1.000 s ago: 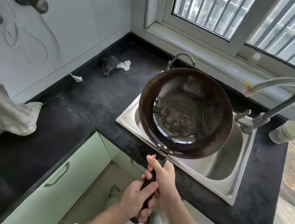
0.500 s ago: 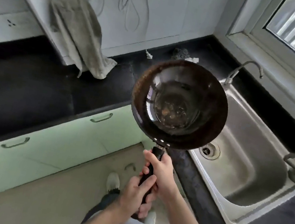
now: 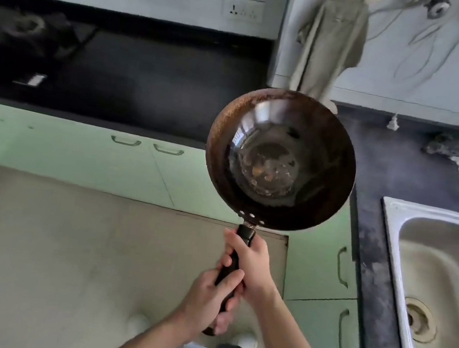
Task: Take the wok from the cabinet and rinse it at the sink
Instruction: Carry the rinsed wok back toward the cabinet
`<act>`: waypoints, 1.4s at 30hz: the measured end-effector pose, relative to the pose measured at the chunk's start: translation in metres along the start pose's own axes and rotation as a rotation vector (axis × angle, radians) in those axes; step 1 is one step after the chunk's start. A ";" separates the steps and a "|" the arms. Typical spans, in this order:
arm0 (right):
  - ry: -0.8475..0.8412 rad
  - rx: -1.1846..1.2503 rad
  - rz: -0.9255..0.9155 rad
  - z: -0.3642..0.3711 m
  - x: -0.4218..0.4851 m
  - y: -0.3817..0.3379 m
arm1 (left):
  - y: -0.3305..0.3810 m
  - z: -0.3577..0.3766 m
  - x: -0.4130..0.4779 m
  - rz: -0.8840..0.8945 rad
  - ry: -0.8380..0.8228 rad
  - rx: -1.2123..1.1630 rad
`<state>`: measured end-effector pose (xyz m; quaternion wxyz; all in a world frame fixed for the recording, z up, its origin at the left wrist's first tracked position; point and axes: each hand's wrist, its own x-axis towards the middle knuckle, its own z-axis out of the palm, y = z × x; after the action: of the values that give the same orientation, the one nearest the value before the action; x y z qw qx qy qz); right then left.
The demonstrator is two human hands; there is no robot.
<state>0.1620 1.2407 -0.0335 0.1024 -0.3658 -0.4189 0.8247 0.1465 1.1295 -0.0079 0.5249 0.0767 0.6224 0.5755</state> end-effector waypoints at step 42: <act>-1.014 -0.689 0.520 0.684 0.076 0.285 | 0.019 -0.591 -0.189 0.240 1.030 -0.710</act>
<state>-0.3242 0.6766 -0.0307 -0.4323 -0.0333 -0.5528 0.7116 -0.2193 0.6273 -0.0117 0.0836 -0.3193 0.5533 0.7648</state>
